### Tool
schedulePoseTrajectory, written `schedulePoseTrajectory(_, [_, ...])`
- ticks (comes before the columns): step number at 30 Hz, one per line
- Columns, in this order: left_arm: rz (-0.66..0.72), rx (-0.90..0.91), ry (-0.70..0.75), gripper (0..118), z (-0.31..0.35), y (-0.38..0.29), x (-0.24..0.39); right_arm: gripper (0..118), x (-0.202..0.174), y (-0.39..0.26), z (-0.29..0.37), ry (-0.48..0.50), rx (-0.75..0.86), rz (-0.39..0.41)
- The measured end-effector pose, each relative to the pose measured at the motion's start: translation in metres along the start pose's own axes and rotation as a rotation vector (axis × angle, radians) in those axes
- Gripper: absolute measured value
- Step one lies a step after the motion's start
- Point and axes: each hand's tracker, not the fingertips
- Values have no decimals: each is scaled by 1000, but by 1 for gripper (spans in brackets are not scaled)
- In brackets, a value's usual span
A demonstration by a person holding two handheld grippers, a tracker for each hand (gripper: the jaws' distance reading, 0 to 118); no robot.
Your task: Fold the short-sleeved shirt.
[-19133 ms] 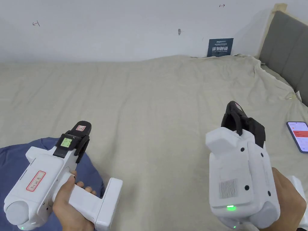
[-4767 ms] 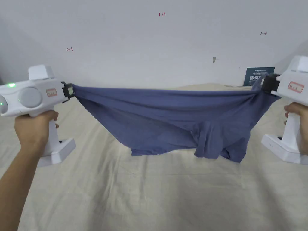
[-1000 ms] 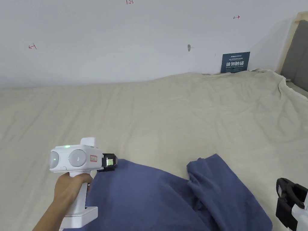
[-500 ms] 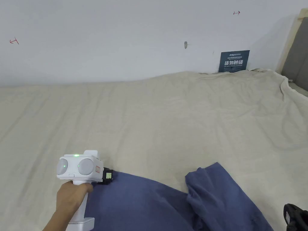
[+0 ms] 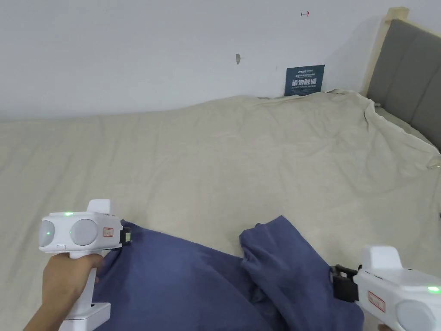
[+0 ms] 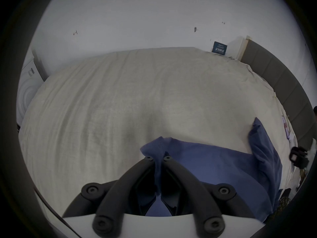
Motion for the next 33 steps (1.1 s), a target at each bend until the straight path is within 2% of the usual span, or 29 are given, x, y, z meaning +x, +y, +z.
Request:
schedulePoseTrajectory(1, [-2, 7, -3, 0, 10, 0, 3, 81, -1, -2, -1, -9, -36, 11])
schedulePoseTrajectory(2, [-5, 9, -5, 0, 18, -1, 3, 90, -2, -6, -1, -21, -67, 20])
schedulePoseTrajectory(3, [-11, 15, -6, 0, 24, -3, 3, 91, 27, -5, -69, -37, -99, 31])
schedulePoseTrajectory(4, [-16, 19, -7, 0, 29, -4, 3, 91, 38, -7, -96, -49, -122, 24])
schedulePoseTrajectory(6, [-19, 26, -5, 0, 32, -4, 2, 88, 48, -13, -128, -53, -187, 34])
schedulePoseTrajectory(7, [-19, 29, -4, 0, 36, -5, 1, 83, 22, -6, -101, -47, -194, 33])
schedulePoseTrajectory(8, [-14, 33, -1, 0, 39, -6, 0, 75, 13, -5, -96, -49, -208, 33])
schedulePoseTrajectory(9, [-8, 34, 0, 0, 44, -7, 2, 60, 12, -7, -101, -45, -214, 29])
schedulePoseTrajectory(10, [-3, 38, -2, 0, 46, -8, 2, 55, 12, -10, -107, -40, -235, 30])
schedulePoseTrajectory(11, [2, 37, -3, 0, 48, -9, 2, 53, -5, -9, -92, -33, -246, 19])
schedulePoseTrajectory(12, [5, 37, -1, 0, 50, -11, 2, 37, -12, -10, -86, -40, -227, 14])
schedulePoseTrajectory(13, [7, 38, 0, 0, 53, -12, 3, 12, -19, -10, -80, -19, -216, 10])
schedulePoseTrajectory(14, [5, 39, 3, 0, 56, -13, 4, 1, -25, -11, -72, -15, -199, 7])
schedulePoseTrajectory(15, [6, 40, 5, 0, 58, -14, 4, 1, -17, -4, -69, -14, -176, 13])
schedulePoseTrajectory(18, [15, 49, 10, 0, 59, -16, 0, 1, -29, 1, -44, -4, -124, 52])
schedulePoseTrajectory(20, [29, 64, 13, 0, 68, -19, -2, 1, -22, 9, -27, -6, -62, 68])
schedulePoseTrajectory(26, [77, 124, 27, 0, 110, -26, -16, 0, -11, 38, 44, 37, 151, 64])
schedulePoseTrajectory(27, [90, 138, 27, 0, 118, -27, -20, 0, 6, 45, 40, 52, 185, 57])
schedulePoseTrajectory(30, [130, 197, 41, 0, 148, -27, -31, 0, 19, 69, 73, 64, 290, 50])
schedulePoseTrajectory(33, [165, 242, 54, 0, 175, -20, -44, 0, 15, 91, 102, 84, 376, 36])
